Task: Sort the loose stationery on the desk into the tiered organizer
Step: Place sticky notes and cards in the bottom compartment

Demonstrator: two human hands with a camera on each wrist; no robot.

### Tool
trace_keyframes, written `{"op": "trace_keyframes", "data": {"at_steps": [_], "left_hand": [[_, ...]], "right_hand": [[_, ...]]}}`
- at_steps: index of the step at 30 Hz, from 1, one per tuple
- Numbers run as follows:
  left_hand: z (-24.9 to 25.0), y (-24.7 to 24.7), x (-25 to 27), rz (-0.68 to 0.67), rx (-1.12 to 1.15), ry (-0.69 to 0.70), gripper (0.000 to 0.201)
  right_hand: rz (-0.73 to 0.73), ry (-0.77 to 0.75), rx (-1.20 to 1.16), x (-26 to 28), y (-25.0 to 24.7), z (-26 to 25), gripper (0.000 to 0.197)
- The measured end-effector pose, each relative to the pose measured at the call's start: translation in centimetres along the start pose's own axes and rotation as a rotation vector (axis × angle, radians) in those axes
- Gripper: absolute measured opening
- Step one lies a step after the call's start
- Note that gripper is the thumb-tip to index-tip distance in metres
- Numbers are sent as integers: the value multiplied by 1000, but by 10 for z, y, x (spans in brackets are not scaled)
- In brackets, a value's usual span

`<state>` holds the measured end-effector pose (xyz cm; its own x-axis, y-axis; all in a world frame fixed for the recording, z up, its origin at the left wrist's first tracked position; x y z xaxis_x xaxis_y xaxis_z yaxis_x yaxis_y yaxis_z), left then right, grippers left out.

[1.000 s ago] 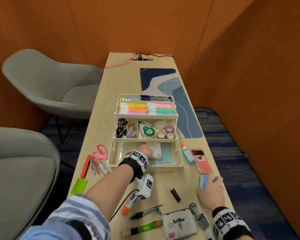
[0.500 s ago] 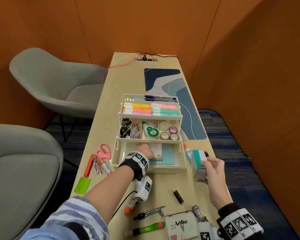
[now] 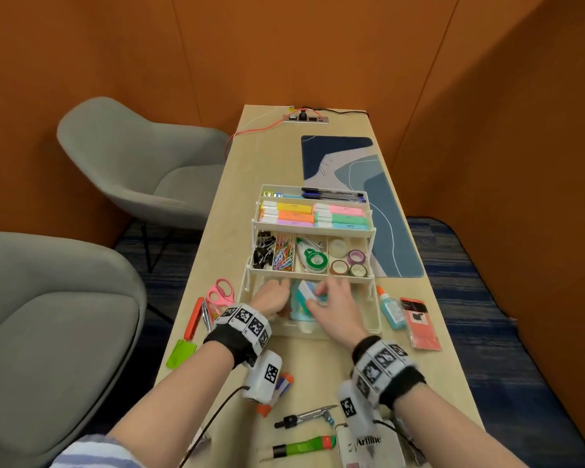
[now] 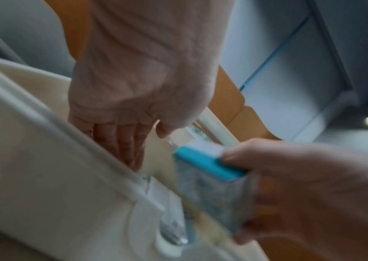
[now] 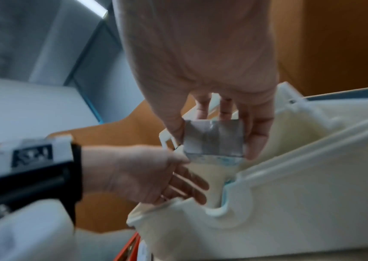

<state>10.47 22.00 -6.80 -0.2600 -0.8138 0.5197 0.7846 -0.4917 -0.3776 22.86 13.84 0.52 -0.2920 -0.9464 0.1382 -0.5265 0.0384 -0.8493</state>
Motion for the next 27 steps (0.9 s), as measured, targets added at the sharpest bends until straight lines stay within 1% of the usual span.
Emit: {"op": "trace_keyframes", "data": {"at_steps": [2, 4, 5, 6, 8, 9, 10, 12, 15, 17, 19, 20, 22, 25, 26, 27], "left_hand": [[-4, 6, 5, -91, 180, -48, 49], [-7, 11, 2, -163, 277, -81, 40], [-10, 9, -2, -153, 310, -88, 35], [-19, 5, -10, -120, 329, -123, 36], [-37, -6, -23, 3, 340, -194, 58], [-42, -12, -27, 38, 332, -222, 63], [-43, -16, -27, 59, 320, -231, 63], [-42, -18, -29, 73, 314, -238, 52], [-39, -10, -36, 27, 349, -243, 37], [-49, -3, -56, 2, 343, -244, 29], [-58, 2, -73, 1, 314, -255, 21], [-56, 2, -73, 12, 295, -252, 20], [-42, -4, -58, 66, 239, -238, 22], [-28, -7, -41, 95, 144, -201, 24], [-27, -7, -39, 97, 128, -193, 24], [-26, -6, -37, 85, 115, -190, 25]], "right_hand": [[-22, 13, 57, -6, 17, -13, 18], [-59, -29, 54, -8, 33, -24, 20], [-95, -71, 24, -8, 40, -29, 23], [-142, -117, -10, -7, 45, -34, 26], [-232, -187, -7, -6, 50, -37, 32], [-251, -191, 35, -7, 50, -33, 33], [-259, -165, 89, -11, 49, -25, 32], [-257, -79, 224, -18, 46, -4, 32], [-284, 63, 431, -23, 45, 26, 41], [-343, 139, 404, -23, 49, 40, 43], [-408, 173, 330, -24, 55, 46, 43], [-430, 175, 304, -26, 58, 47, 42], [-450, 170, 252, -31, 62, 48, 39], [-461, 166, 191, -37, 63, 46, 22], [-469, 164, 181, -38, 64, 46, 24], [-481, 166, 173, -39, 67, 48, 32]]}}
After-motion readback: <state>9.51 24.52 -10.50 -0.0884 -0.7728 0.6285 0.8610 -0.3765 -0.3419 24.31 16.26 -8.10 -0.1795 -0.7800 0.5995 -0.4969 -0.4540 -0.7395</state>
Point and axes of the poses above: each hand's wrist, its own x-axis away from the middle knuckle, its own y-axis out of the palm, z = x × y, the point moved 9 cm from there along -x, towards the middle knuckle, and after that the axes turned 12 degrees about x, right-handed, at the moved point
